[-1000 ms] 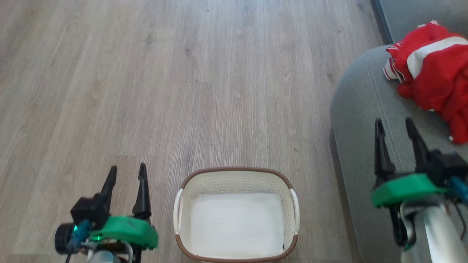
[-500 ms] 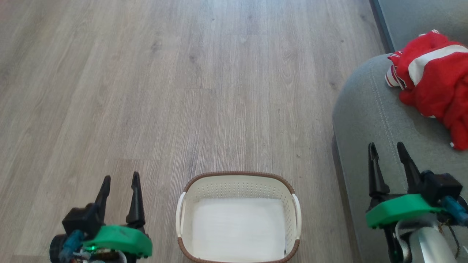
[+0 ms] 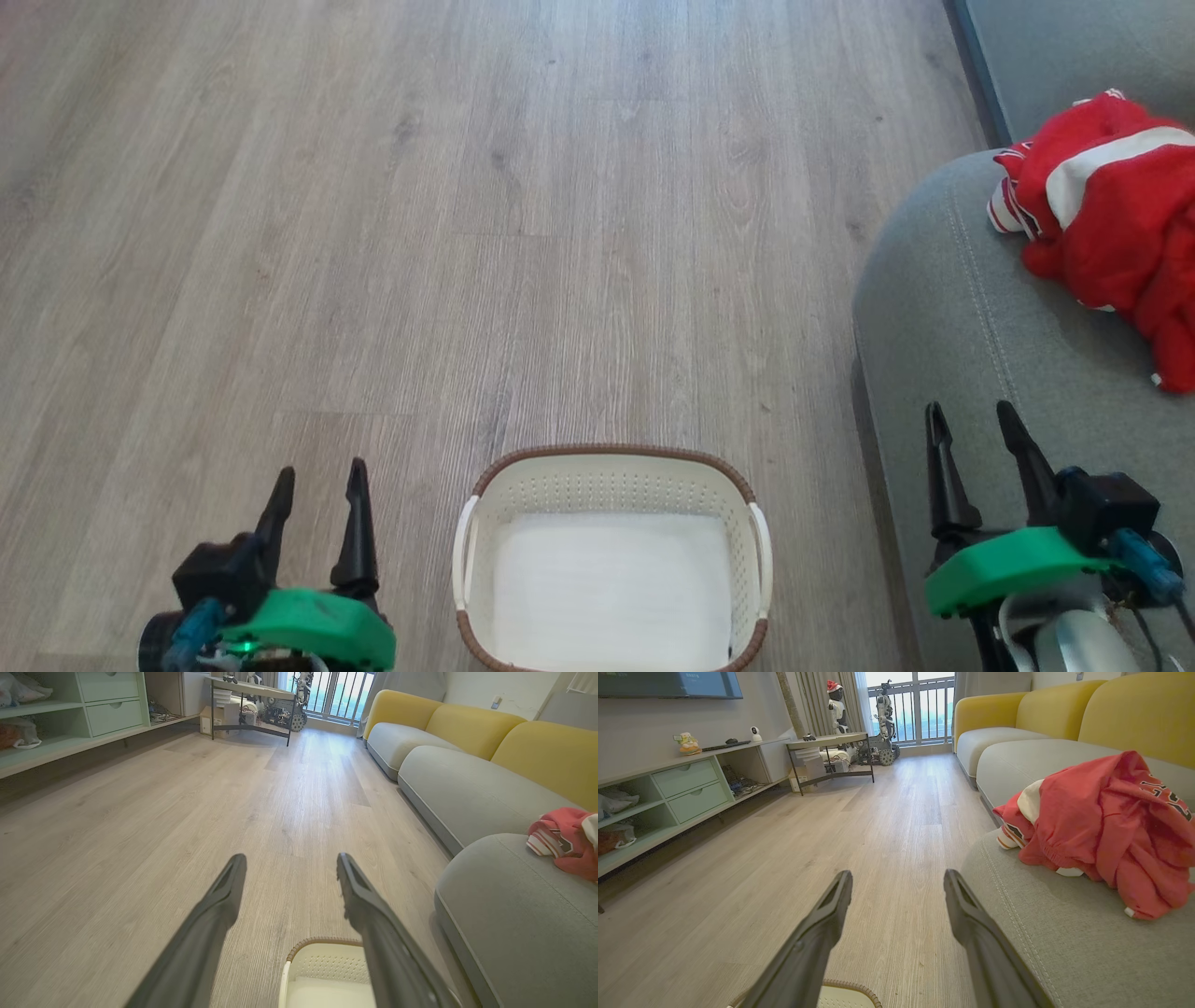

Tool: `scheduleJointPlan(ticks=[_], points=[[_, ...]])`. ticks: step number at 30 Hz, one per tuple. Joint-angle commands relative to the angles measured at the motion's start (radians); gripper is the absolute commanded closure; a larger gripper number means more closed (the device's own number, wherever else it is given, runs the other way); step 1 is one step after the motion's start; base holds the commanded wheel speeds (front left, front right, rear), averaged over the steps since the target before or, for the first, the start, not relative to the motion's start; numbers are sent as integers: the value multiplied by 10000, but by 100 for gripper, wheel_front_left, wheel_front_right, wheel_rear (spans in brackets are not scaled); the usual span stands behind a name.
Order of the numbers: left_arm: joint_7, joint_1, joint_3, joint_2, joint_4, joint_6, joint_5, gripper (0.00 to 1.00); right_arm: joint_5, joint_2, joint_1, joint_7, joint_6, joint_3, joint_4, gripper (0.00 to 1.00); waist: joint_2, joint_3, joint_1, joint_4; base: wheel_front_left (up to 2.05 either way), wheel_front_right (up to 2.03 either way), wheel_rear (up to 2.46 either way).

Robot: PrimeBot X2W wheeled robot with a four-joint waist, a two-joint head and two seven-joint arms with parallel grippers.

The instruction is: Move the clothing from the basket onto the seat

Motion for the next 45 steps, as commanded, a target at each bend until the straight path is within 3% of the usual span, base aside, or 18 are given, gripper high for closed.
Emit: scheduleJointPlan(ticks=[1,18,19,24,45], points=[[-122,-221,402,-6,-258,-46,142,0,27,-21,-229,-93,-4,245,-289,0,0,-11,1,1,0,0,0],[-122,-213,565,-203,-164,-252,491,0,27,-20,-159,-93,-4,225,-107,0,0,-113,1,35,0,0,0],[0,5,148,-230,134,-274,422,100,0,6,63,0,0,2,176,100,0,-115,1,34,0,0,0],[47,198,79,-260,793,-280,370,100,51,71,249,52,0,20,923,100,0,-110,1,32,0,0,0],[655,-106,570,-317,710,-588,-1850,100,2462,55,57,658,-1,-63,742,100,0,-61,1,-119,0,0,0]])
